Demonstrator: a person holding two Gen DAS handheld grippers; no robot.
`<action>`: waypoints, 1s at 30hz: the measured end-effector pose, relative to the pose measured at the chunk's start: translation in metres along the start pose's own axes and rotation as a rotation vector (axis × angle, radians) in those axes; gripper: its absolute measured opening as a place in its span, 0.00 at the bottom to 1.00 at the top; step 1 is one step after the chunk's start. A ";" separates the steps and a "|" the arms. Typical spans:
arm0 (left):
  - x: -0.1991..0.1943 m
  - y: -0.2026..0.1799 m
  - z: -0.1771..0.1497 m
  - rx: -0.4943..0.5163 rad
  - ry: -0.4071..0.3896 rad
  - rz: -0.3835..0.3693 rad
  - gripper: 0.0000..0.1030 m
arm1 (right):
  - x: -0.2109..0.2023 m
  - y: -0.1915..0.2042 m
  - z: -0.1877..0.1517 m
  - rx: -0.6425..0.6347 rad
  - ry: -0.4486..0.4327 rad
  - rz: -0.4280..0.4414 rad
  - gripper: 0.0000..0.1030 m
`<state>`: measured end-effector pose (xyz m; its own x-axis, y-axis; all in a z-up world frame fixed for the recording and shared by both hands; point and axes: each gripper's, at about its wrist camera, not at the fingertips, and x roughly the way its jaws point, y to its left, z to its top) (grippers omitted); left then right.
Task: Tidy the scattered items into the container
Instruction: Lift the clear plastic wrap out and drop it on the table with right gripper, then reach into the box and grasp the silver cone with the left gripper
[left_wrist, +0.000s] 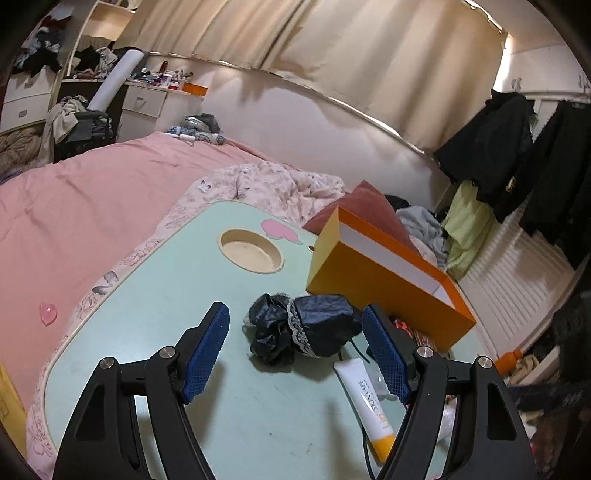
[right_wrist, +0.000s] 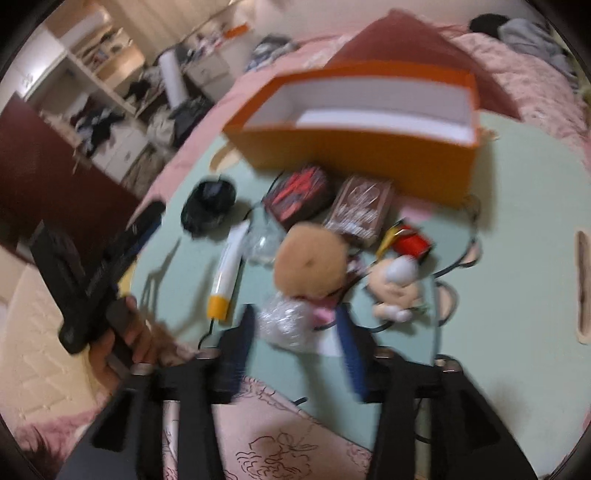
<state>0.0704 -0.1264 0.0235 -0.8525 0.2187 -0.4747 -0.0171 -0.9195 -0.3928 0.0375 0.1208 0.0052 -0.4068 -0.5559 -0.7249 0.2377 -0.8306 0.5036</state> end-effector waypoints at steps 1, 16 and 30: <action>0.001 -0.002 -0.001 0.012 0.011 -0.004 0.72 | -0.006 0.000 0.001 0.011 -0.027 -0.013 0.56; 0.015 -0.050 -0.017 0.247 0.132 -0.023 0.72 | -0.026 -0.019 -0.008 0.242 -0.398 -0.389 0.88; 0.025 -0.051 -0.021 0.274 0.189 -0.017 0.72 | 0.008 0.010 -0.020 0.094 -0.360 -0.476 0.88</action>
<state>0.0606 -0.0677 0.0150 -0.7392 0.2677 -0.6180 -0.1923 -0.9633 -0.1873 0.0542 0.1072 -0.0052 -0.7260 -0.0647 -0.6846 -0.1157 -0.9699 0.2143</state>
